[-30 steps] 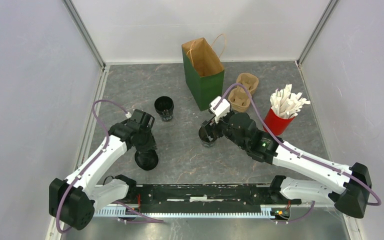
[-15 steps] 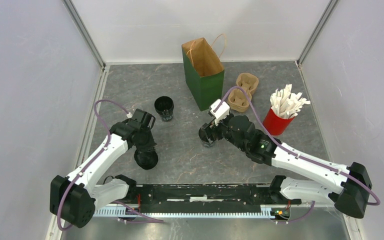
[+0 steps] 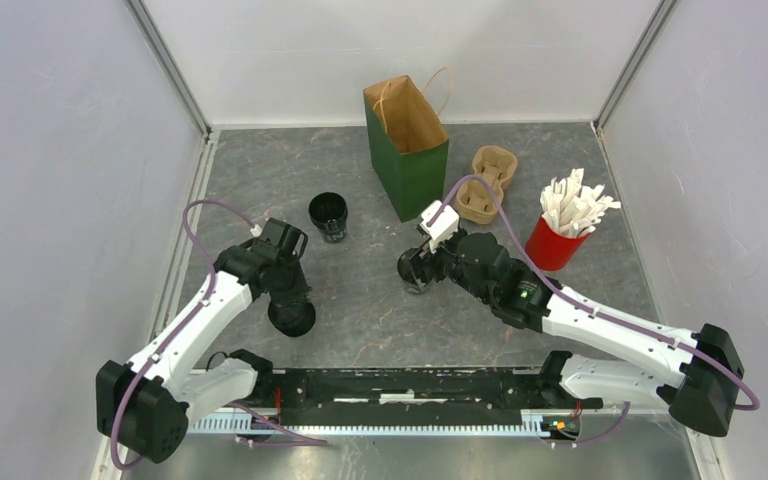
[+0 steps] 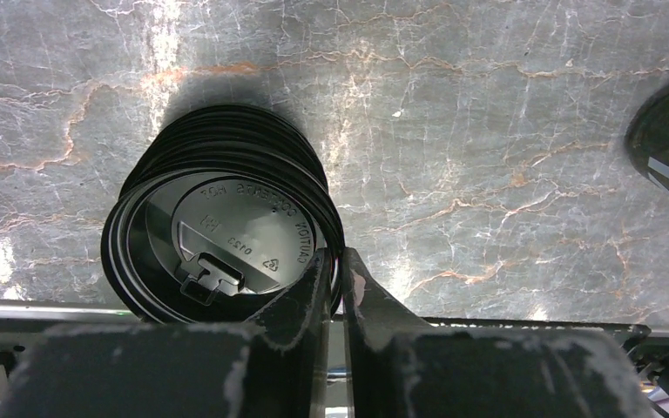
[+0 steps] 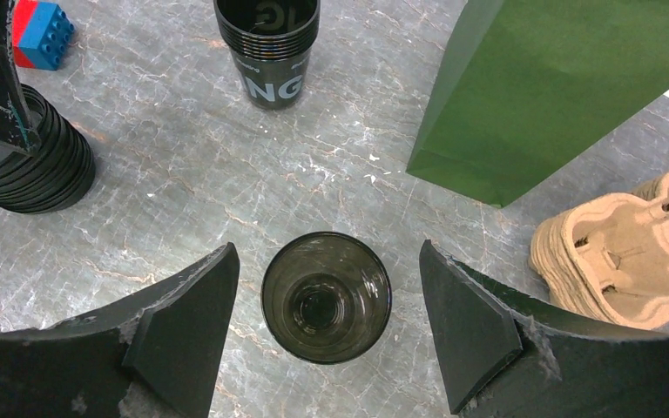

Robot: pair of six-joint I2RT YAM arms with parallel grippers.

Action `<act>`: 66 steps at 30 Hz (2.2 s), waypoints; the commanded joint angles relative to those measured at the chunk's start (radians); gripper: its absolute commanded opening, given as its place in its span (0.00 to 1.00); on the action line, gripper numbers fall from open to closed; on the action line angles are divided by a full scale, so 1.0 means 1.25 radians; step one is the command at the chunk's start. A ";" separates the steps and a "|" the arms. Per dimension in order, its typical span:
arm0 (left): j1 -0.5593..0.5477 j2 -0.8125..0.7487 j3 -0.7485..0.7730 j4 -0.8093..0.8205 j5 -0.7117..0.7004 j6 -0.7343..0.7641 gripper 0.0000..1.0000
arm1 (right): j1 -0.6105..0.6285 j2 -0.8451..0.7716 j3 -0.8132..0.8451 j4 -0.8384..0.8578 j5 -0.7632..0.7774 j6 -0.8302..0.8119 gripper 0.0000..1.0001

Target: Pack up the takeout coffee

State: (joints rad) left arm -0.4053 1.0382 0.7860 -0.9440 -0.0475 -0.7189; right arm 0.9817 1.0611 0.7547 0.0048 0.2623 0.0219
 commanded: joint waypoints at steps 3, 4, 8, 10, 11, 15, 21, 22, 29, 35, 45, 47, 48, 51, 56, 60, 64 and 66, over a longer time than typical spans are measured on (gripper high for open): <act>0.001 -0.024 0.037 -0.025 0.021 0.021 0.17 | 0.002 -0.005 -0.005 0.037 -0.019 0.006 0.83; 0.001 -0.025 0.039 -0.025 0.023 0.022 0.17 | 0.002 -0.005 -0.005 0.036 -0.020 0.006 0.83; 0.001 -0.023 0.038 -0.024 0.034 0.025 0.21 | 0.001 -0.004 -0.006 0.036 -0.021 0.005 0.83; 0.000 -0.020 0.040 -0.024 0.034 0.030 0.22 | 0.001 -0.005 -0.006 0.038 -0.021 0.004 0.83; 0.001 -0.018 0.040 -0.024 0.034 0.030 0.23 | 0.002 -0.002 -0.006 0.039 -0.021 0.005 0.83; 0.001 -0.018 0.039 -0.023 0.034 0.031 0.21 | 0.003 0.003 -0.005 0.041 -0.023 0.005 0.83; 0.001 -0.010 0.039 -0.024 0.031 0.030 0.22 | 0.002 0.004 -0.006 0.042 -0.025 0.003 0.84; 0.001 -0.007 0.039 -0.023 0.029 0.030 0.22 | 0.003 0.004 -0.006 0.042 -0.024 0.004 0.84; 0.001 0.013 0.040 -0.002 0.024 0.033 0.23 | 0.002 0.003 -0.005 0.042 -0.029 0.003 0.84; 0.001 0.025 0.040 0.001 0.015 0.033 0.17 | 0.002 0.001 -0.008 0.037 -0.025 0.000 0.84; 0.001 0.012 0.050 0.000 0.016 0.034 0.15 | 0.002 0.003 -0.007 0.035 -0.026 -0.005 0.84; 0.001 0.013 0.051 -0.001 0.018 0.035 0.13 | 0.002 0.004 -0.006 0.035 -0.025 -0.006 0.84; 0.001 0.013 0.051 0.000 0.018 0.036 0.12 | 0.002 0.005 -0.005 0.035 -0.027 -0.006 0.84; 0.001 0.013 0.052 -0.001 0.021 0.037 0.07 | 0.003 0.007 -0.005 0.035 -0.026 -0.006 0.84; 0.001 0.014 0.053 -0.001 0.026 0.042 0.02 | 0.002 0.011 -0.004 0.034 -0.031 -0.006 0.84; 0.001 0.010 0.060 -0.006 0.025 0.043 0.02 | 0.002 0.010 -0.002 0.034 -0.031 -0.005 0.85; 0.000 -0.002 0.082 -0.023 0.014 0.040 0.02 | 0.002 0.010 -0.001 0.034 -0.031 -0.005 0.85; 0.001 -0.008 0.090 -0.027 0.012 0.039 0.02 | 0.002 0.012 -0.003 0.035 -0.031 -0.005 0.85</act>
State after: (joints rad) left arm -0.4053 1.0626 0.8398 -0.9691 -0.0231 -0.6945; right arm 0.9817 1.0748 0.7502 0.0143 0.2260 0.0212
